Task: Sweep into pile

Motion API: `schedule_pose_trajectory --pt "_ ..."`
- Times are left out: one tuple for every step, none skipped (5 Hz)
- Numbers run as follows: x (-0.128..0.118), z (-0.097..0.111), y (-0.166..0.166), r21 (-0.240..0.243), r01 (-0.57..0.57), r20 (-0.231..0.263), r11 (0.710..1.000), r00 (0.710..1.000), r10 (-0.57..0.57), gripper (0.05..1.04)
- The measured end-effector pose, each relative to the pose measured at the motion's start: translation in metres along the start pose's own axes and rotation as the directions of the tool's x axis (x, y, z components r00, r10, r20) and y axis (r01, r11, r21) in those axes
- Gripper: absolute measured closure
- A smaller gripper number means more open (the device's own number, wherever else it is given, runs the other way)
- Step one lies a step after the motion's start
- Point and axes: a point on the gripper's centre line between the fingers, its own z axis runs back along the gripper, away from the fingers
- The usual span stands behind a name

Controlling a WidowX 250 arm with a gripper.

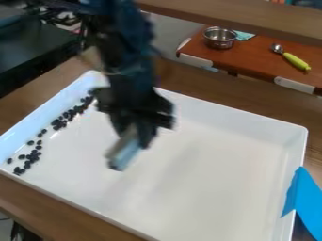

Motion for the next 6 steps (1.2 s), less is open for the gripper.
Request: schedule_pose_trajectory --pt "0.009 -0.015 -0.042 0.03 -0.035 -0.024 0.999 0.999 0.035 0.691" --pt "0.014 -0.039 -0.073 0.094 -0.048 -0.009 0.994 0.999 0.049 0.691" --pt "0.014 -0.06 -0.092 0.133 -0.037 0.024 0.99 0.999 0.034 0.691" --pt "0.013 -0.08 -0.096 0.173 -0.027 0.031 0.985 0.999 0.022 0.65" --pt "0.018 -0.078 -0.097 0.186 -0.028 0.042 0.982 0.999 0.02 0.345" --pt "0.015 -0.067 -0.095 0.181 -0.024 0.005 0.983 1.0 0.024 0.098"
